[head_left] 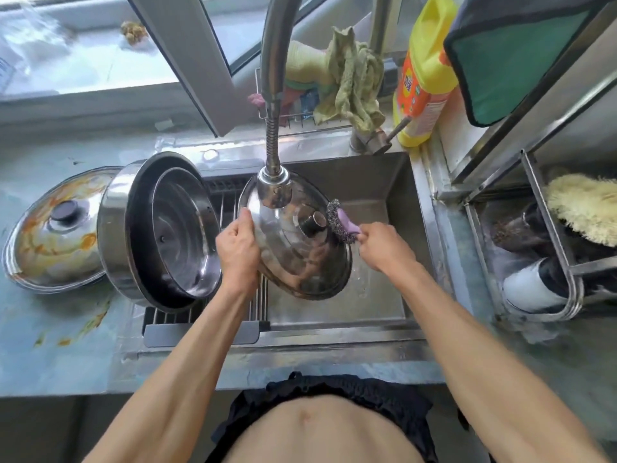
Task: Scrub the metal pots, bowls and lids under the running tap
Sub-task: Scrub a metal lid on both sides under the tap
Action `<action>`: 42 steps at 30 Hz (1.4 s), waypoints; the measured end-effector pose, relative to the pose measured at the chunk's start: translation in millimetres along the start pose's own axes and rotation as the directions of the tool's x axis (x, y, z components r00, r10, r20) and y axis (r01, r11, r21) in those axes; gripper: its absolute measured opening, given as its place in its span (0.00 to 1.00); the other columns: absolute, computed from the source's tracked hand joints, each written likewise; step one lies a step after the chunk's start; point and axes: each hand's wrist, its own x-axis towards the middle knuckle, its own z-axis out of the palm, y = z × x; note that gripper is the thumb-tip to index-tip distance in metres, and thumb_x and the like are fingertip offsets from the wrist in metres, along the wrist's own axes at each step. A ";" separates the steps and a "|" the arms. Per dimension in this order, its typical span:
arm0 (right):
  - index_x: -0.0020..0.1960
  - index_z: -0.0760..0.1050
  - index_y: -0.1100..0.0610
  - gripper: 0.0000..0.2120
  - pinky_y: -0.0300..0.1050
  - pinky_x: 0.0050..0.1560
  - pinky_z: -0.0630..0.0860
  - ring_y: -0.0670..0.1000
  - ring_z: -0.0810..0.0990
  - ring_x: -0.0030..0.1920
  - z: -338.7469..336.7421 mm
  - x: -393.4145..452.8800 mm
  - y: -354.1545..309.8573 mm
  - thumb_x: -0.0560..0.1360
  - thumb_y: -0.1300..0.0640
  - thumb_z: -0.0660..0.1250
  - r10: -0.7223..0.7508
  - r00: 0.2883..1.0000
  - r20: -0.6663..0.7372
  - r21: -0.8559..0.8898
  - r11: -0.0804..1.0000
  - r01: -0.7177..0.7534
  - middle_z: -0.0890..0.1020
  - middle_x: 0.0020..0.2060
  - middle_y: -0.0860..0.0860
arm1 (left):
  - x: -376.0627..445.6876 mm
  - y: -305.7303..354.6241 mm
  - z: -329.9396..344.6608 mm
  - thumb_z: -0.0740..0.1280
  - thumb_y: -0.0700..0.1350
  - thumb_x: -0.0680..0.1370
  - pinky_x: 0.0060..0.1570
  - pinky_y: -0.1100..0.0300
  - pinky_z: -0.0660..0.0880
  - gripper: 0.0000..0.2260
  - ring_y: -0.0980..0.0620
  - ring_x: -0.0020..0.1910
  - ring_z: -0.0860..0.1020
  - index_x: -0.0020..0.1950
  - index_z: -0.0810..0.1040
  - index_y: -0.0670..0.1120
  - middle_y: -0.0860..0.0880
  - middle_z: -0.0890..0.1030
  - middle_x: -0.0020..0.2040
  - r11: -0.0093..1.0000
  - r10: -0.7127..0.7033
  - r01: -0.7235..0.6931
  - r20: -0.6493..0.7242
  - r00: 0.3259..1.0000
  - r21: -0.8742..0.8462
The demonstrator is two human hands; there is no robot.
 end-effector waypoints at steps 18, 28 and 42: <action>0.48 0.77 0.53 0.09 0.47 0.44 0.71 0.61 0.77 0.48 -5.3 -0.9 -25.9 0.80 0.54 0.59 0.065 0.993 -0.095 0.293 0.956 -0.035 0.81 0.45 0.58 | -1.7 -31.1 -18.9 0.66 0.54 0.82 0.37 0.58 0.69 0.18 0.55 0.35 0.71 0.39 0.77 0.42 0.47 0.74 0.34 0.985 -0.078 0.050 0.173 0.982 0.164; 0.38 0.74 0.57 0.15 0.44 0.34 0.68 0.54 0.76 0.36 6.7 -28.8 5.3 0.78 0.48 0.67 0.335 0.937 -0.101 0.629 0.751 -0.201 0.78 0.33 0.52 | 3.4 -42.5 -8.7 0.64 0.59 0.80 0.54 0.51 0.80 0.19 0.45 0.54 0.84 0.54 0.83 0.43 0.41 0.86 0.55 0.902 -0.375 0.411 0.235 0.897 -0.130; 0.65 0.76 0.58 0.28 0.48 0.56 0.76 0.58 0.79 0.58 19.6 -14.4 -57.3 0.71 0.44 0.73 0.364 0.925 -0.106 0.656 0.725 -0.210 0.80 0.59 0.55 | -27.9 -37.8 -29.2 0.64 0.42 0.84 0.47 0.50 0.84 0.07 0.45 0.45 0.86 0.59 0.79 0.43 0.42 0.87 0.48 0.942 -0.328 0.308 0.553 0.766 0.133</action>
